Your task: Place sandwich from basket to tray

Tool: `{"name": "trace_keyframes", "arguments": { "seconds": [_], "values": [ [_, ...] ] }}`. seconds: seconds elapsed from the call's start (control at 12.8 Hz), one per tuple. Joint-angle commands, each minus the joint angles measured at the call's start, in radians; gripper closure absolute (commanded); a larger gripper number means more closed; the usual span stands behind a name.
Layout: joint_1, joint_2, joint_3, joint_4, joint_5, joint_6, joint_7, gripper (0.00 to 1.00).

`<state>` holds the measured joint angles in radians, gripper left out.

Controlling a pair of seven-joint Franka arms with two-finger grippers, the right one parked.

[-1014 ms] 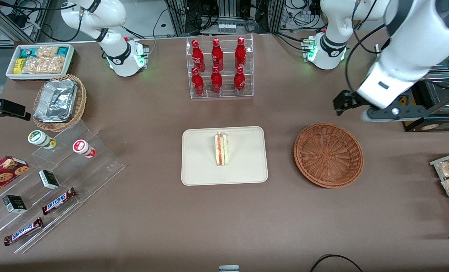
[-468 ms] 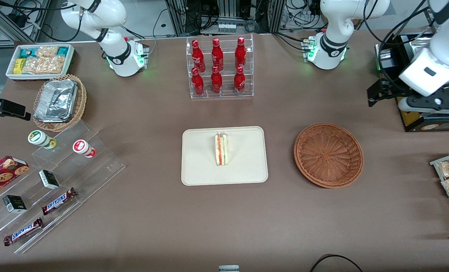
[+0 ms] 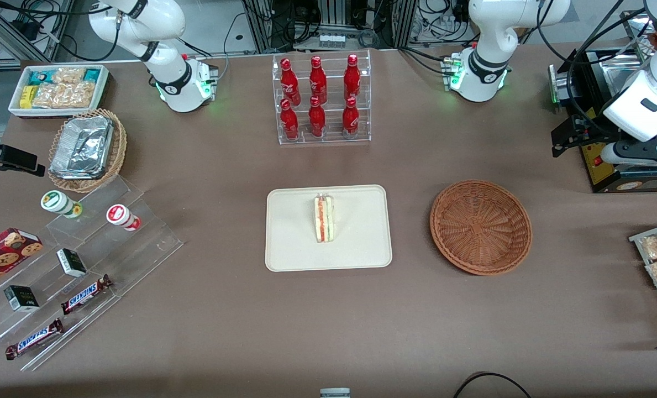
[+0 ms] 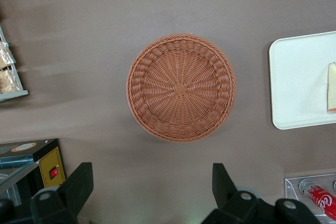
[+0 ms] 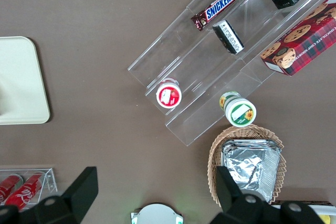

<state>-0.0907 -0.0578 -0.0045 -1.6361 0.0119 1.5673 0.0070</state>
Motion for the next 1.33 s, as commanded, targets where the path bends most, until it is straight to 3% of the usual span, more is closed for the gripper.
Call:
{"name": "trace_keyframes", "arguments": {
  "seconds": [0.0,0.78,1.01,1.25],
  "values": [
    [0.060,0.022,-0.009,0.048,-0.033,-0.007,0.022,0.00],
    [0.055,0.081,-0.008,0.102,-0.018,-0.001,0.024,0.00],
    [0.052,0.070,-0.008,0.091,0.043,-0.021,0.028,0.00],
    [0.052,0.059,-0.008,0.093,0.043,-0.046,0.030,0.00]
  ]
}}
